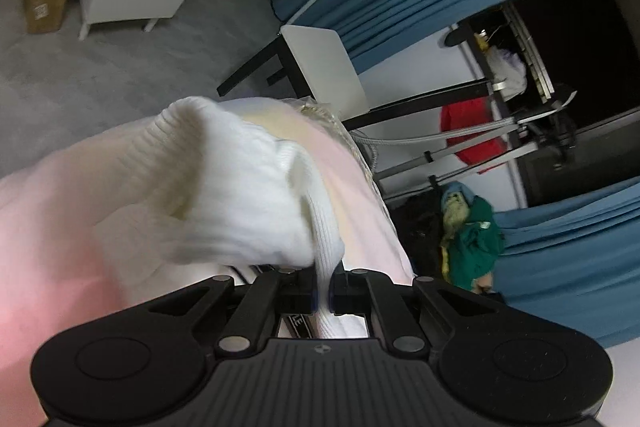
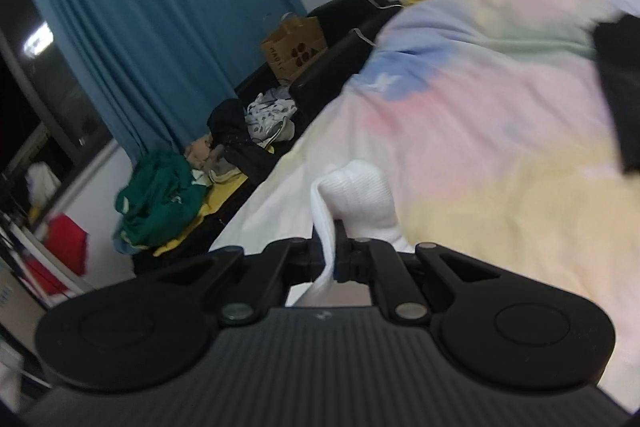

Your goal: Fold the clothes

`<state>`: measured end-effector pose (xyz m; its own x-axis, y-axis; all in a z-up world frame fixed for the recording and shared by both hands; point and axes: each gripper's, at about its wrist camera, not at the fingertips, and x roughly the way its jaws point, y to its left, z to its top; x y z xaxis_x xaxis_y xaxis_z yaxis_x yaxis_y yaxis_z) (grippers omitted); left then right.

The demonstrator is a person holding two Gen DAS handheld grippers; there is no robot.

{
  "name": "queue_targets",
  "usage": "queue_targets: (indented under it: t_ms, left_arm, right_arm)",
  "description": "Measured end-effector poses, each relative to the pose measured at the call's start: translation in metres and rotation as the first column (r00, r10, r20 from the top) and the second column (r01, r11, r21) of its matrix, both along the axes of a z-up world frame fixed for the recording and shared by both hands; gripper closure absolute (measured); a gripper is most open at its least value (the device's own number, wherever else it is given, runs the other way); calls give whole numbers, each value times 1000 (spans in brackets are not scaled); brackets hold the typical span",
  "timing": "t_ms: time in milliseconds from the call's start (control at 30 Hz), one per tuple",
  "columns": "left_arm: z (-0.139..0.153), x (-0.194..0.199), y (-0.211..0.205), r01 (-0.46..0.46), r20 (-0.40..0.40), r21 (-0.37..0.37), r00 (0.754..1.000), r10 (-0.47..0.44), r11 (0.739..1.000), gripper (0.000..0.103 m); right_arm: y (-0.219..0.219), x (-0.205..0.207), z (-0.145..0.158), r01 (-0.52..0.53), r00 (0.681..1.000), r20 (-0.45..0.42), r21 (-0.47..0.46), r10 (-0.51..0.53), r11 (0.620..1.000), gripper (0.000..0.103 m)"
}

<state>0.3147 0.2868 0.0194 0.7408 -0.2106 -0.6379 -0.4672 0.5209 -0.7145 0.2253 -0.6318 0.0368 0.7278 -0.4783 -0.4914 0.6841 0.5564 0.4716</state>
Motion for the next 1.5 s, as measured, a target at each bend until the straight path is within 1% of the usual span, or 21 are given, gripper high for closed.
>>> queue_targets:
  t_ms: [133,200,300,400,467,533,567,600,633,700,733,800,867,967,1100,1200,1267,1367,1433,1467,1500]
  left_arm:
    - [-34,102,-11,-17,-38,57,999,20,998,97]
    - [-56,146,-18,2,-98,115,995,10,993,96]
    - [-83,186,-26,56,-145,166,989,-32,985,95]
    - [-94,198,-34,103,-160,221,985,-68,970,90]
    - [-91,193,-34,130,-145,228,985,-98,965,86]
    - [-89,188,-35,156,-131,235,983,-128,959,81]
    - [-84,182,-34,172,-118,233,982,-148,957,74]
    - [-79,176,-33,189,-105,231,980,-168,954,67]
    - [-74,166,-31,196,-90,227,980,-179,954,64]
    - [-62,139,-24,198,-49,210,980,-192,957,51]
    - [-56,122,-22,203,-35,203,979,-200,958,48]
    - [-47,90,-15,215,-12,190,976,-217,958,29]
    - [-42,55,-8,204,10,177,978,-209,963,19]
    - [-46,-1,0,169,5,105,985,-171,980,14]
    - [-76,-43,13,133,-18,-38,991,-134,990,14]
    - [-105,-49,18,97,-35,-134,994,-103,986,15]
    - [-114,-42,17,57,-23,-122,998,-60,991,19]
    - [-130,-21,15,21,2,-112,1000,-21,993,19]
    - [-139,-5,13,-8,15,-95,1000,9,995,20]
    - [-143,2,12,-28,19,-80,999,30,996,24]
    - [-142,7,10,-42,36,-56,998,44,998,29]
  right_arm:
    - [-9,86,-29,-3,996,-87,-20,2,1000,98]
    - [-11,121,-53,-15,988,-152,-35,10,999,98]
    - [-13,160,-89,-45,966,-256,-53,30,998,98]
    - [-23,169,-117,-52,960,-276,2,50,999,93]
    - [-29,165,-122,-74,966,-247,36,81,997,90]
    - [-33,154,-117,-103,973,-198,77,117,992,75]
    - [-35,146,-113,-113,977,-169,99,129,989,71]
    - [-36,134,-106,-124,980,-138,119,140,985,64]
    - [-37,120,-99,-128,984,-107,136,143,982,59]
    - [-39,86,-83,-127,990,-38,156,134,980,57]
    - [-40,66,-75,-129,991,-7,165,131,978,55]
    - [-42,27,-65,-139,990,46,191,132,972,50]
    - [-44,-11,-63,-159,986,87,244,142,956,46]
    - [-42,-61,-75,-187,980,135,341,149,921,46]
    - [-34,-100,-109,-213,972,186,463,141,860,46]
    - [-30,-107,-134,-232,968,212,531,137,815,46]
    - [-28,-100,-146,-252,962,228,541,149,802,46]
    - [-28,-76,-160,-272,956,246,524,163,807,46]
    - [-28,-57,-167,-267,956,246,484,163,833,47]
    - [-28,-49,-168,-255,958,243,460,156,850,47]
    - [-28,-41,-168,-243,959,239,434,150,868,56]
